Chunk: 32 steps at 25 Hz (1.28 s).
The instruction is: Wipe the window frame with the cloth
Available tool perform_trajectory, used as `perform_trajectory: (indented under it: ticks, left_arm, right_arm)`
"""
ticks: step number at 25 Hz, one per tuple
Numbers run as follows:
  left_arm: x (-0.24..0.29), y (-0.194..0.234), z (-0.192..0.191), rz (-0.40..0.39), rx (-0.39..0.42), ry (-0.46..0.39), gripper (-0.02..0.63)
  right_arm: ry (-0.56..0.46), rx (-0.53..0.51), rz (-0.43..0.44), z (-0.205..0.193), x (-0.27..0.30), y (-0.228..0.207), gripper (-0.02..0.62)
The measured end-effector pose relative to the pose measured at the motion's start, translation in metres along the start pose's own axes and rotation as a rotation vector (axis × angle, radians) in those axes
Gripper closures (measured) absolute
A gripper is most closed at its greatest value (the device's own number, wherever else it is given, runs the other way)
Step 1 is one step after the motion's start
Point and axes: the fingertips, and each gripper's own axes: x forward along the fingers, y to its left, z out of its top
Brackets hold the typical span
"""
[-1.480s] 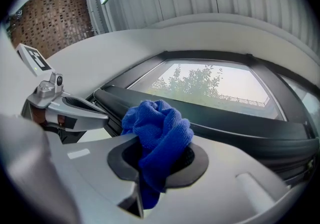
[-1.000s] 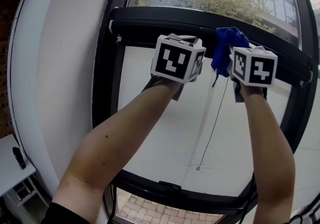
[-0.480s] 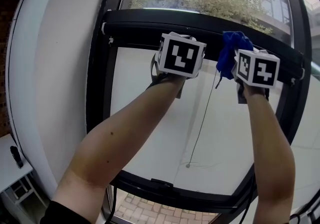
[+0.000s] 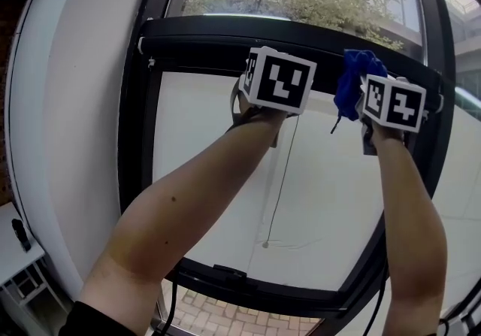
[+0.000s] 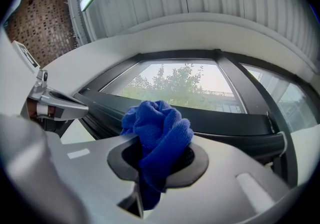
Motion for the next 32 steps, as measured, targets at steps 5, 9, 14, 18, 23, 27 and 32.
perform_trajectory:
  ticks: [5,9,14,18,23,27,32]
  left_arm:
    - [0.007,-0.020,0.005,0.004,-0.010,0.011,0.615]
    - [0.009,-0.042,0.007,-0.018,-0.041,0.015,0.615]
    - [0.011,-0.065,0.006,-0.033,-0.022,-0.005,0.615]
    - [0.014,-0.082,0.006,-0.051,-0.025,-0.013,0.614]
    - [0.016,-0.091,0.006,-0.039,-0.037,-0.004,0.614]
    - [0.016,-0.104,0.003,-0.057,-0.040,-0.003,0.615]
    - [0.022,-0.120,0.003,-0.081,-0.045,-0.003,0.614]
  right_arm:
    - [-0.008,0.001,-0.014,0.000,-0.005,-0.028,0.518]
    - [-0.006,-0.011,-0.021,-0.003,-0.012,-0.045,0.518]
    - [-0.008,-0.022,-0.026,-0.007,-0.019,-0.065,0.518]
    - [-0.008,-0.024,-0.026,-0.008,-0.023,-0.079,0.518]
    - [-0.015,-0.021,-0.029,-0.010,-0.027,-0.092,0.517]
    - [-0.014,-0.022,-0.039,-0.015,-0.033,-0.106,0.517]
    - [0.002,-0.027,-0.067,-0.020,-0.038,-0.130,0.518]
